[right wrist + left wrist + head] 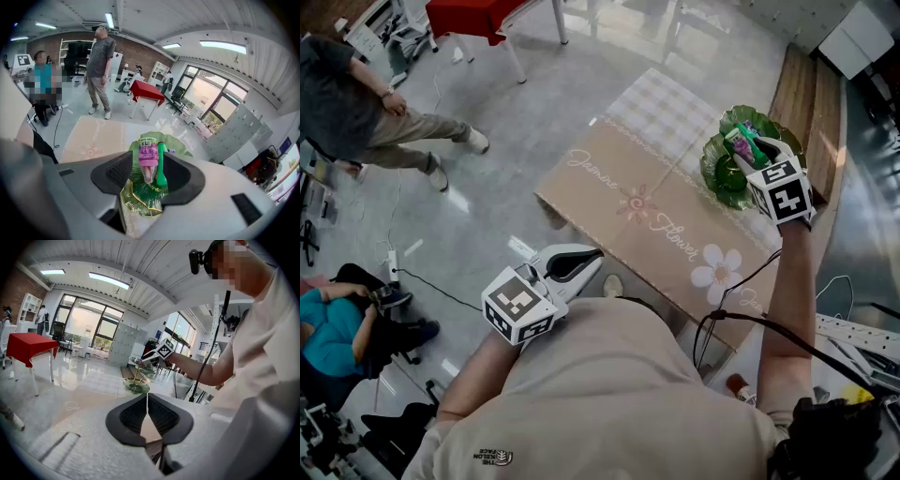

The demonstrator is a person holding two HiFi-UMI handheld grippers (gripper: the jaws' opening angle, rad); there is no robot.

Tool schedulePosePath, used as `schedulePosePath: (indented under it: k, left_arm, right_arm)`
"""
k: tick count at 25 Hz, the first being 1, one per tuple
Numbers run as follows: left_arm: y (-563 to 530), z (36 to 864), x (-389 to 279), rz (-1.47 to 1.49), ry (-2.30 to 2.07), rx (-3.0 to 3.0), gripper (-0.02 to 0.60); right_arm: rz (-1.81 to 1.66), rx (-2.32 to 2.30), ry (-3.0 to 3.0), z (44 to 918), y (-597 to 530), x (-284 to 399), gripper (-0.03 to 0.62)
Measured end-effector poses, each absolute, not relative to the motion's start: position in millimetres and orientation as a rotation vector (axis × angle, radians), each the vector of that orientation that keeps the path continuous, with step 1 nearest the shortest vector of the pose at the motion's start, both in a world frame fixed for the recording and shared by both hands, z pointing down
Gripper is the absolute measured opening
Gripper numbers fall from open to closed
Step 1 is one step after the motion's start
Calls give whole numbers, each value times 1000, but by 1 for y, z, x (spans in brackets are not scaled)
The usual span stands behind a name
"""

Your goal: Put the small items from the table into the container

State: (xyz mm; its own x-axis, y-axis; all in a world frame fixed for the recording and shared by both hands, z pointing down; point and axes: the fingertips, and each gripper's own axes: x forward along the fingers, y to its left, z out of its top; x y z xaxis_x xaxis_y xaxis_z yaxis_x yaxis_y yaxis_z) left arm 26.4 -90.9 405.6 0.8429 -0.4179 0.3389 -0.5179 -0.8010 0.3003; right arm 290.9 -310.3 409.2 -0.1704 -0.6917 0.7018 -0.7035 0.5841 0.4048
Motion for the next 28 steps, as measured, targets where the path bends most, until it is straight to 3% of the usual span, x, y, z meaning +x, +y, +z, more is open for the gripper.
schedulePosePath:
  k: [8,18,28]
  left_arm:
    - [-76,402,-5,362,-637,2656,8]
    - [-50,393,-43,352,-515,2698,8]
    - [-7,395,-73,365,-390,2738,8]
  right_arm:
    - [32,1311,-1963,386,-263,267,196]
    - [318,1431,-2218,428,-143,180,44]
    - [509,1439,-2319,457,-35,88,21]
